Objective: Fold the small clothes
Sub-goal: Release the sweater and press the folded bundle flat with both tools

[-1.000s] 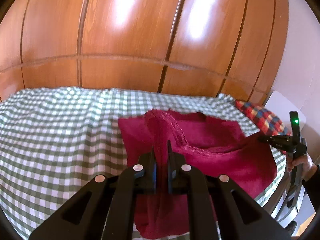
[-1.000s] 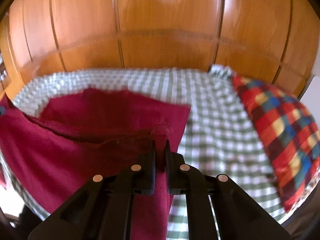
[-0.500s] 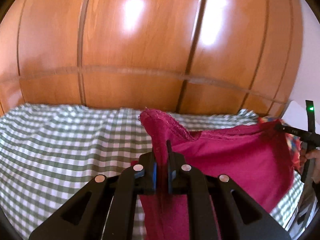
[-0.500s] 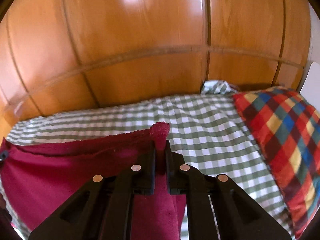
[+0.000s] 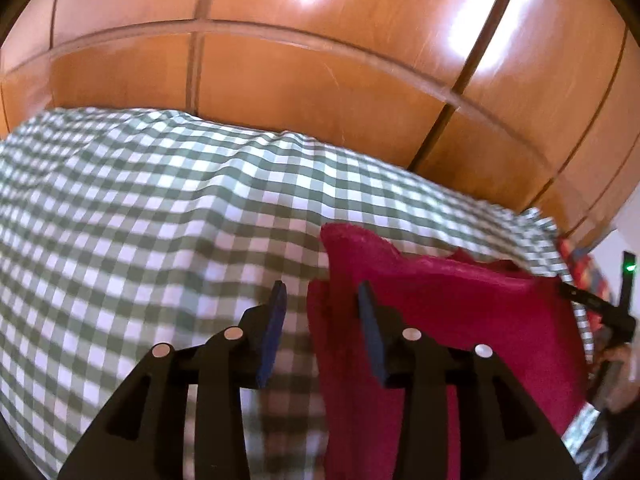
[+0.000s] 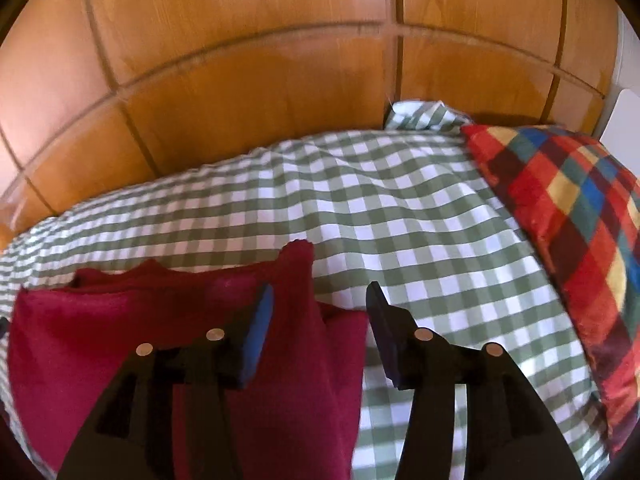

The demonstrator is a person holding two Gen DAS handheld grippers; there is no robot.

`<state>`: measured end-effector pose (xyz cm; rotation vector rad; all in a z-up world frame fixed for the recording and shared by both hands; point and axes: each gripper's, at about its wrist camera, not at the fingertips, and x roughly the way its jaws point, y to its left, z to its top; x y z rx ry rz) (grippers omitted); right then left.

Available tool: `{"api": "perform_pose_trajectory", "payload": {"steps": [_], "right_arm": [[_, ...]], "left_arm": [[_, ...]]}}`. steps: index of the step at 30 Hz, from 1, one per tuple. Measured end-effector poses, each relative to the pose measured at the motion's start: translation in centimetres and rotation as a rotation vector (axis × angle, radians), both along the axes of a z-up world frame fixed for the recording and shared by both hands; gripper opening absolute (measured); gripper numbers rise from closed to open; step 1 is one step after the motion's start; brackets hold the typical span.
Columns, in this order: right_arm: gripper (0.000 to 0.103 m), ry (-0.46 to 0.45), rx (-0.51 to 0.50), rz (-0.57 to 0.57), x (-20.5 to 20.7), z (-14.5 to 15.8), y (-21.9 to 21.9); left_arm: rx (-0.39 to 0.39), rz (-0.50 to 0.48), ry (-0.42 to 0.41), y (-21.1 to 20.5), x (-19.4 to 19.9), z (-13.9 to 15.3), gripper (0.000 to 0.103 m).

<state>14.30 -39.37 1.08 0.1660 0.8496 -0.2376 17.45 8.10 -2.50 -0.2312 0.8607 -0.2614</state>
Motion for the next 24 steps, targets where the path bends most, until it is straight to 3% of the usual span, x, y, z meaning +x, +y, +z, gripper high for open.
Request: {"api": "perform_pose_trajectory", "payload": {"steps": [5,8,11,15,17,18,22,24], "right_arm": [[0.048,-0.030,0.046,0.101,-3.5,1.3,2.4],[0.048,-0.029,0.045,0.170,-5.7,0.8,4.9],[0.048,-0.022,0.014,0.214,-7.6,-0.1,7.1],[0.048,0.016,-0.032,0.219,-8.5,-2.0,8.1],[0.048,0.050,-0.029,0.174,-8.3,-3.3,7.2],[0.048,0.056,0.004,0.142,-8.2,-4.2,6.0],[0.048,0.019,0.133,0.088,-8.9,-4.1,4.0],[0.051,-0.003,0.159,0.082,-9.8,-3.2,3.7]], "left_arm": [[-0.092,-0.047,0.005,2.2,-5.1,0.2,0.038],[-0.178,-0.081,0.011,3.4,-9.0,-0.2,0.041],[-0.217,-0.124,0.021,3.2,-11.9,-0.5,0.042],[-0.217,-0.187,0.059,1.7,-14.5,-1.8,0.041],[-0.151,-0.176,0.066,1.0,-14.7,-2.5,0.024],[-0.104,-0.159,0.078,0.7,-14.4,-3.1,0.009],[-0.066,-0.099,0.102,1.3,-13.2,-4.5,0.009],[-0.098,-0.091,0.125,1.7,-12.9,-4.9,0.010]]}}
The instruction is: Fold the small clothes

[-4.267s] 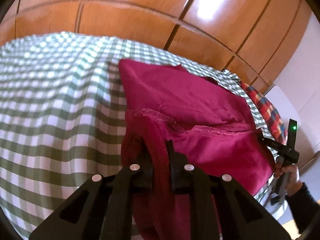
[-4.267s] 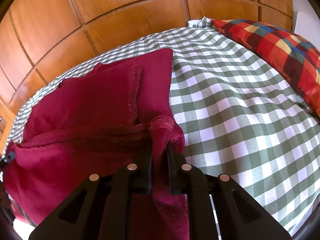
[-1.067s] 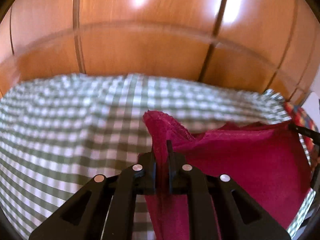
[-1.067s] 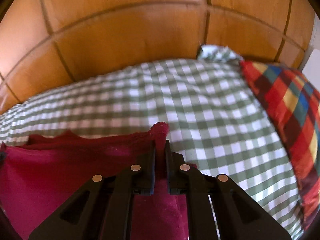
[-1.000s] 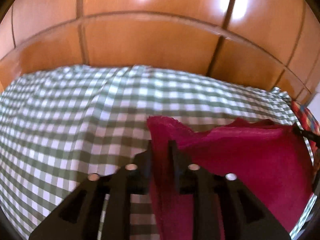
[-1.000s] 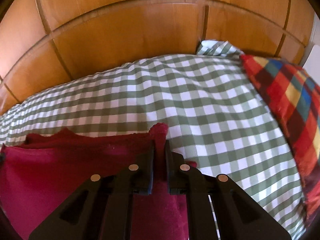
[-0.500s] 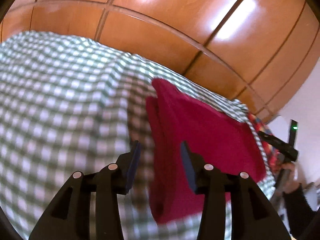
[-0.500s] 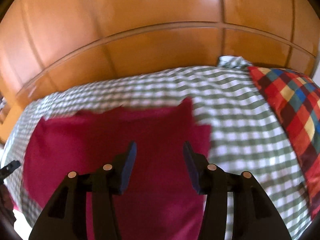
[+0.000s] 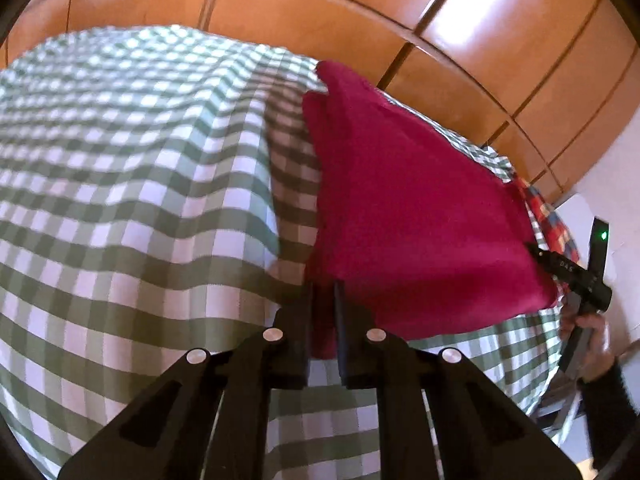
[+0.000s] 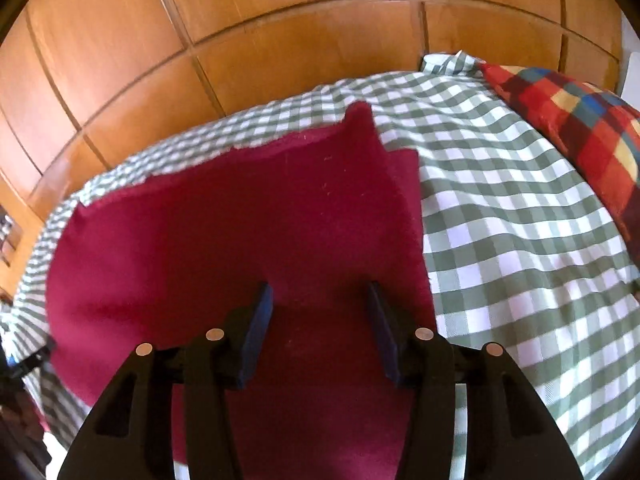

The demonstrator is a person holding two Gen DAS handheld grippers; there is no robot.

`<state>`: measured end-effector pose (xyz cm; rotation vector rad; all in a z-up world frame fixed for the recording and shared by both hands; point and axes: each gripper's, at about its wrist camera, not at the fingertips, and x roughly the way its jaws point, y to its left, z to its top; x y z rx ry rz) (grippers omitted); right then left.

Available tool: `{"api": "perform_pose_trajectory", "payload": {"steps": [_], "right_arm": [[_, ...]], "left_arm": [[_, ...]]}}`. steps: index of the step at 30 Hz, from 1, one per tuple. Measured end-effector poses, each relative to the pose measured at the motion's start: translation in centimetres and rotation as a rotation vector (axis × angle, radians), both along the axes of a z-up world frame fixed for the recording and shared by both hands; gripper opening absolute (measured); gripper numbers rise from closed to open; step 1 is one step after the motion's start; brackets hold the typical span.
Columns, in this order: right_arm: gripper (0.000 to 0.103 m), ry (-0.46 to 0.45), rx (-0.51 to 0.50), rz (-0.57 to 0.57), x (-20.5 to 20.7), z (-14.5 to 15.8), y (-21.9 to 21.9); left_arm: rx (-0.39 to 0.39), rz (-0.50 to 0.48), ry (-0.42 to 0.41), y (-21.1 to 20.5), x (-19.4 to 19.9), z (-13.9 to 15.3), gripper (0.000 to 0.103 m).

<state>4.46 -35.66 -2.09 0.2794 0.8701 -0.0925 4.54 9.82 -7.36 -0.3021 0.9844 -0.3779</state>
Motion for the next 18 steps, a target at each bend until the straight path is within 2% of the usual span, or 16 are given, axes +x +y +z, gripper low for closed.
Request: {"api": "perform_pose_trajectory", "payload": {"steps": [1,2,4,7,11,12,13,14,16,18], "right_arm": [[0.059,-0.012,0.019,-0.012,-0.7,0.4,-0.3],[0.061,-0.025,0.034,-0.032,-1.4,0.7,-0.9],[0.063,-0.044,0.071,-0.067,-3.2,1.2,-2.2],[0.069,-0.030,0.135,-0.096,-5.4,0.6,-4.0],[0.068,0.026,0.220,-0.088,-6.6,-1.7,-4.8],[0.060,0.035,0.231,-0.084,-6.7,-2.2,-4.7],[0.043,0.041,0.242,-0.077,-6.7,-2.5,-4.5],[0.039,0.047,0.247,-0.072,-6.7,-2.8,-4.3],[0.022,0.049,0.231,-0.053,-6.6,-2.5,-3.7],[0.018,0.044,0.214,-0.037,-7.1,-1.6,-3.4]], "left_arm": [[-0.002,0.000,-0.001,0.0,-0.1,0.0,0.015],[0.000,-0.003,-0.006,0.0,-0.2,0.2,0.019],[-0.027,0.010,-0.020,0.3,-0.9,0.4,0.035],[-0.086,0.009,-0.002,0.9,-1.4,0.0,0.038],[-0.106,-0.004,0.002,0.7,-1.5,-0.4,0.032],[-0.108,-0.009,0.003,0.5,-1.5,-0.4,0.027],[-0.106,-0.007,0.004,0.4,-1.5,-0.4,0.020],[-0.104,-0.005,0.002,0.3,-1.5,-0.4,0.015],[-0.102,-0.003,0.004,0.4,-1.5,-0.4,0.010],[-0.088,-0.002,0.004,0.5,-1.6,-0.3,0.008]]}}
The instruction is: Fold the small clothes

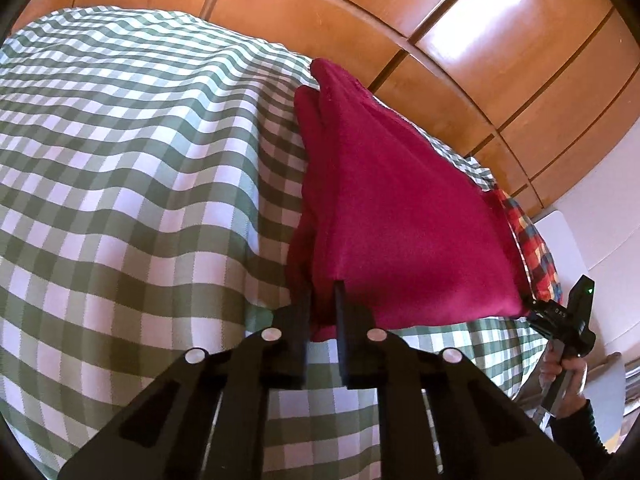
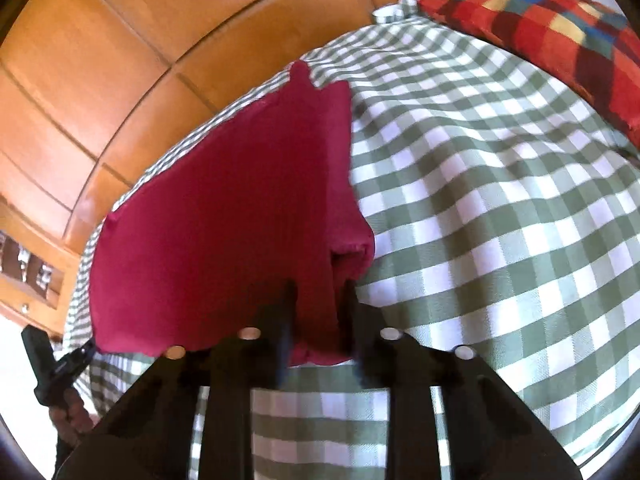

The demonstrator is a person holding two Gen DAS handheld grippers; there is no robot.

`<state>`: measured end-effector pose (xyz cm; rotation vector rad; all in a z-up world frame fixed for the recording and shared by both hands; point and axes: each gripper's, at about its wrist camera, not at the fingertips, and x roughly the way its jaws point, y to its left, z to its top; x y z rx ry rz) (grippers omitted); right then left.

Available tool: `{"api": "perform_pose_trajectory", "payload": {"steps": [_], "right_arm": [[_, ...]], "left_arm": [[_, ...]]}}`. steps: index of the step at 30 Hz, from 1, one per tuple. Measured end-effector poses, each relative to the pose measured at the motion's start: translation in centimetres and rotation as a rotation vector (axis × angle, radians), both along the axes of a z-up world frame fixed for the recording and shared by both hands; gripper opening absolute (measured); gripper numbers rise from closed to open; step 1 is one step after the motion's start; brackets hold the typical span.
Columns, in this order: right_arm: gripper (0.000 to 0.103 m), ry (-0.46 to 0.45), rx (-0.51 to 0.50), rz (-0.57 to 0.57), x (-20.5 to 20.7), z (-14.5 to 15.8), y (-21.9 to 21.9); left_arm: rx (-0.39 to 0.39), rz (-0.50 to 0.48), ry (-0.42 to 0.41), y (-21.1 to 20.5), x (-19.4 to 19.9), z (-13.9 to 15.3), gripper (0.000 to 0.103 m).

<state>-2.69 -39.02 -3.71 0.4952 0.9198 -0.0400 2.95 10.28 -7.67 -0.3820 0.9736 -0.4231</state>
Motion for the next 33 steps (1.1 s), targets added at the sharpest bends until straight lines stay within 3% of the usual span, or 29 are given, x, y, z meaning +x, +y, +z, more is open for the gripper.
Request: {"api": "perform_pose_trajectory", "payload": {"steps": [4,12,14,16,17,18,19,22,29,31,33], "right_arm": [[0.016,-0.003,-0.013,0.048,-1.9,1.5,-0.1],[0.015,0.082,-0.049,0.075,-5.9,0.9,-0.3],[0.024,0.075,-0.063,0.032,-5.9,1.8,-0.9],[0.061,0.054,-0.096,-0.014,-5.7,2.9,-1.4],[0.065,0.031,-0.100,-0.025,-5.6,3.6,-1.5],[0.066,0.000,-0.106,-0.022,-5.2,4.5,-1.4],[0.066,-0.018,-0.123,-0.015,-4.8,5.1,-1.0],[0.066,-0.049,-0.166,0.038,-2.6,6.0,1.2],[0.066,-0.048,-0.323,0.191,2.8,4.6,8.3],[0.066,-0.041,-0.387,0.202,4.4,3.7,9.4],[0.066,-0.003,-0.452,0.178,5.9,1.4,9.2]], "left_arm": [[0.032,-0.031,-0.008,0.2,-0.7,0.7,0.007],[0.044,-0.082,0.022,1.1,-4.5,1.0,0.007],[0.077,-0.084,0.016,0.8,-5.2,1.0,0.010],[0.096,-0.083,0.008,0.8,-5.5,1.3,0.015],[0.100,-0.069,-0.002,1.0,-5.5,1.7,0.025],[0.101,-0.039,-0.024,1.4,-5.4,2.3,0.042],[0.088,-0.022,-0.041,1.8,-5.2,2.8,0.049],[0.040,0.014,-0.087,2.6,-4.0,4.2,0.049],[0.098,0.055,-0.106,-0.2,0.9,4.5,0.047],[0.198,0.075,-0.097,-1.8,2.4,3.9,0.044],[0.274,0.087,-0.058,-2.5,3.7,2.7,0.033]]}}
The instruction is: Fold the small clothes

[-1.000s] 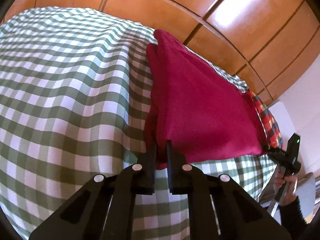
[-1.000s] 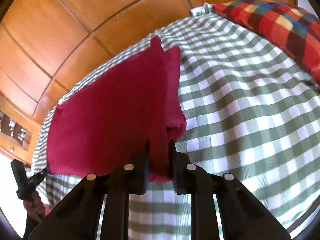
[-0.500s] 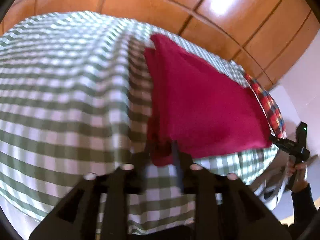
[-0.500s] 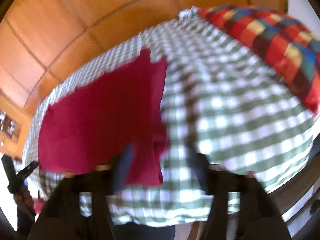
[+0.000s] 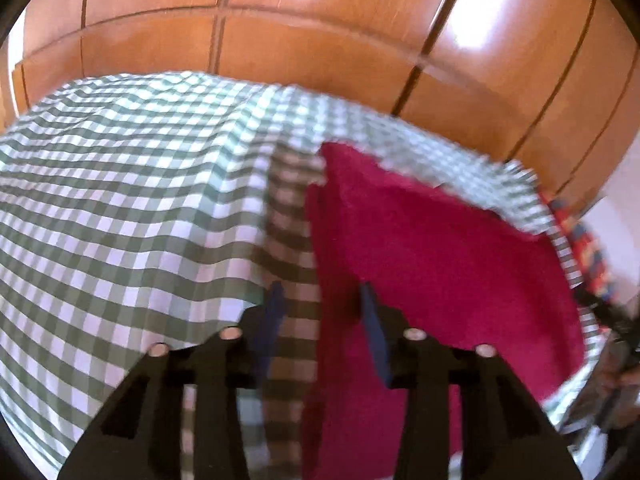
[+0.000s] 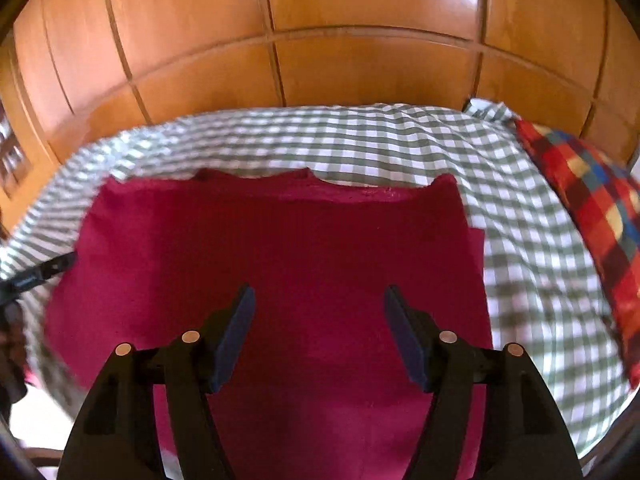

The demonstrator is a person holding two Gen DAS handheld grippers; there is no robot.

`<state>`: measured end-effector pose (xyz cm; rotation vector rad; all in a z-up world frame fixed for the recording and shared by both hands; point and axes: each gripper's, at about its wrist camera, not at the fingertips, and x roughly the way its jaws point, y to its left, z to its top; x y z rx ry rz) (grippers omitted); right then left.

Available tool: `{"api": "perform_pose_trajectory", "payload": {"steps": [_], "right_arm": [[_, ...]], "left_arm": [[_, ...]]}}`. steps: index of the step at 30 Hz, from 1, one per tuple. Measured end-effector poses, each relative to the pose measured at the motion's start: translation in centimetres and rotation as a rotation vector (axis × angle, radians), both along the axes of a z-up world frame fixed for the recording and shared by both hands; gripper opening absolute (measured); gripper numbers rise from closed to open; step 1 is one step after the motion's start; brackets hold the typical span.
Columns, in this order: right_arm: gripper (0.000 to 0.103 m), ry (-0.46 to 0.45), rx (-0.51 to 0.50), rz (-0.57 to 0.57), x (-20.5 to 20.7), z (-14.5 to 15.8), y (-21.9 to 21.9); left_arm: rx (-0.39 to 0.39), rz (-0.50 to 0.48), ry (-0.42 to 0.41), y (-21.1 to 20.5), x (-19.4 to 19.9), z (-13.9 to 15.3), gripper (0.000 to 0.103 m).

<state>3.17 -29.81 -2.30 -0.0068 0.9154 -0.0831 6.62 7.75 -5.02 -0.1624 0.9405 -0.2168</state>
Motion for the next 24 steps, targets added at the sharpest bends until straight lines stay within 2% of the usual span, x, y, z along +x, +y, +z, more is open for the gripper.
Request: {"api": "perform_pose_trajectory", "payload": {"steps": [2,3,8,9,10,13,16,24], "right_arm": [[0.067,0.024,0.051,-0.032,0.8,-2.3,-1.0],[0.069,-0.047,0.071,-0.027,0.3,-2.9,-1.5],[0.070,-0.111,0.049,-0.020,-0.2,-3.3,-1.3],[0.070,-0.114,0.049,-0.020,-0.1,-3.4,-1.3],[0.070,-0.117,0.047,-0.021,0.0,-3.4,-1.3],[0.071,-0.122,0.038,-0.023,-0.2,-3.5,-1.2],[0.071,-0.123,0.033,-0.026,0.0,-3.4,-1.2],[0.071,-0.130,0.025,-0.029,-0.4,-3.5,-0.9]], "left_arm": [[0.034,0.002,0.059,-0.5,1.1,-1.6,0.032],[0.041,0.006,0.068,-0.7,1.4,-2.3,0.033],[0.028,-0.036,0.012,-0.9,0.8,-1.7,0.032],[0.018,-0.048,-0.001,-0.9,0.6,-1.4,0.036],[0.009,-0.057,-0.009,-0.8,0.5,-1.2,0.044],[-0.072,-0.090,-0.052,-0.3,-0.1,0.0,0.050],[-0.120,-0.119,-0.098,-0.3,-0.2,0.9,0.058],[-0.108,-0.163,-0.096,-1.4,0.8,0.6,0.057]]}}
